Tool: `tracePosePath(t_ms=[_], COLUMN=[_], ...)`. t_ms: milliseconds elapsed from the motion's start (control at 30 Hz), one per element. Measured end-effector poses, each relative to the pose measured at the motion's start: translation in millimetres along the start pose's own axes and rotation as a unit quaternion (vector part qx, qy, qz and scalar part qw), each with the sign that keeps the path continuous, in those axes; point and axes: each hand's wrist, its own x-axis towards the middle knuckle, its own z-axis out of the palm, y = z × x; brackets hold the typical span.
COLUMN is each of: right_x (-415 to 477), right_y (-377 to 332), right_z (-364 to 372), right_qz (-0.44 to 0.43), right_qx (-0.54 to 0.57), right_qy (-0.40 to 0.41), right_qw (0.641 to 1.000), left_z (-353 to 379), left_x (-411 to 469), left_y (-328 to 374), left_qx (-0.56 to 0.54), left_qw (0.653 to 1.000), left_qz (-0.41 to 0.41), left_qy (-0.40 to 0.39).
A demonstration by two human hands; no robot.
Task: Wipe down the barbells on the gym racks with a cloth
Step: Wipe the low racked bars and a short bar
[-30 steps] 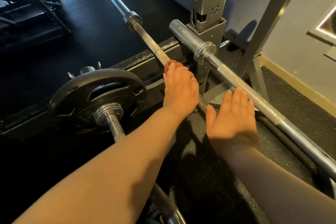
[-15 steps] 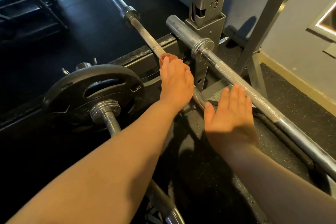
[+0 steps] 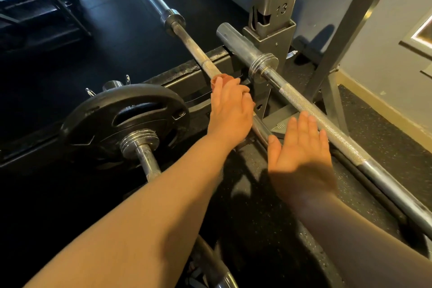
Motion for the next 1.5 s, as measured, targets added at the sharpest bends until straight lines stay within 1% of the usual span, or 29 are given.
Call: tracePosePath(t_ms=[100, 167, 200, 233, 300, 333, 400, 533, 633, 700, 767, 867, 900, 967, 1067, 1100, 1167, 1200, 1233, 1300, 1367, 1433, 1467, 1500], right_x=[0, -1, -2, -3, -2, 3, 19, 53, 58, 59, 59, 58, 57, 58, 59, 59, 59, 59, 59, 58, 57, 57, 56, 55], right_y=[0, 1, 1, 1, 0, -3, -10, -29, -28, -26, -27, -29, -29, -28, -28, -27, -26, -25, -24, -23, -23, -24, -25, -25], right_z=[-1, -1, -1, -1, -5, -8, -14, -13, -4, -2, -2, -2, -2, -2, -1, 1, 5, 7, 8, 10, 12, 9, 9, 8], right_qz=[-0.008, -0.016, -0.024, -0.032, -0.057, -0.066, -0.076, -0.088, -0.072, -0.069, -0.081, -0.094, -0.093, -0.091, -0.089, -0.09, -0.101, -0.106, -0.11, -0.125, -0.124, -0.118, -0.118, -0.114], right_qx=[0.001, -0.015, -0.028, -0.041, -0.062, -0.066, -0.053, -0.017, 0.014, 0.035, 0.04, 0.032, 0.025, 0.014, 0.009, 0.008, 0.004, 0.003, 0.003, -0.012, -0.01, 0.001, 0.002, 0.0], right_qy=[-0.001, 0.006, 0.013, 0.015, 0.0, -0.011, -0.044, -0.04, -0.052, -0.058, -0.052, -0.042, -0.041, -0.039, -0.047, -0.048, -0.039, -0.029, -0.023, -0.008, 0.012, 0.008, 0.012, 0.01], right_qw=[1.0, 1.0, 0.999, 0.999, 0.996, 0.996, 0.995, 0.995, 0.996, 0.995, 0.995, 0.994, 0.995, 0.995, 0.995, 0.995, 0.994, 0.994, 0.994, 0.992, 0.992, 0.993, 0.993, 0.993], left_z=[7, 7, 7, 7, 4, 0, -8, -5, -3, -4, -6, -13, -15, -16, -12, -9, -7, -11, -19, -25, -27, -21, -16, -13], left_x=[-7, -24, -33, -41, -47, -43, -25, 0, -10, -16, -12, 6, 11, 16, 2, -4, -14, -15, -12, 2, 16, 27, 26, 19], left_y=[16, 24, 26, 27, 25, 24, 18, 5, 6, 7, 5, -2, -1, 5, 16, 18, 19, 19, 18, 9, 2, 0, 3, 8], left_qx=[-0.041, -0.071, -0.074, -0.067, -0.022, -0.002, 0.012, -0.026, -0.091, -0.123, -0.105, -0.032, -0.023, -0.047, -0.123, -0.124, -0.096, -0.068, -0.035, 0.009, 0.02, -0.021, -0.051, -0.075], left_qw=[0.997, 0.995, 0.995, 0.996, 0.999, 0.999, 0.999, 0.999, 0.994, 0.99, 0.992, 0.999, 1.0, 0.998, 0.987, 0.988, 0.995, 0.998, 0.999, 0.999, 1.0, 0.998, 0.996, 0.993], left_qz=[-0.063, -0.067, -0.06, -0.042, 0.027, 0.05, 0.049, -0.004, -0.05, -0.065, -0.057, -0.004, -0.002, -0.035, -0.102, -0.093, -0.02, 0.009, 0.021, 0.018, 0.013, -0.014, -0.036, -0.065], left_qy=[0.005, -0.019, -0.04, -0.043, 0.011, 0.018, -0.003, 0.022, -0.02, -0.034, -0.037, -0.004, 0.005, 0.006, -0.01, -0.009, 0.024, 0.013, -0.015, -0.03, -0.002, 0.056, 0.07, 0.062])
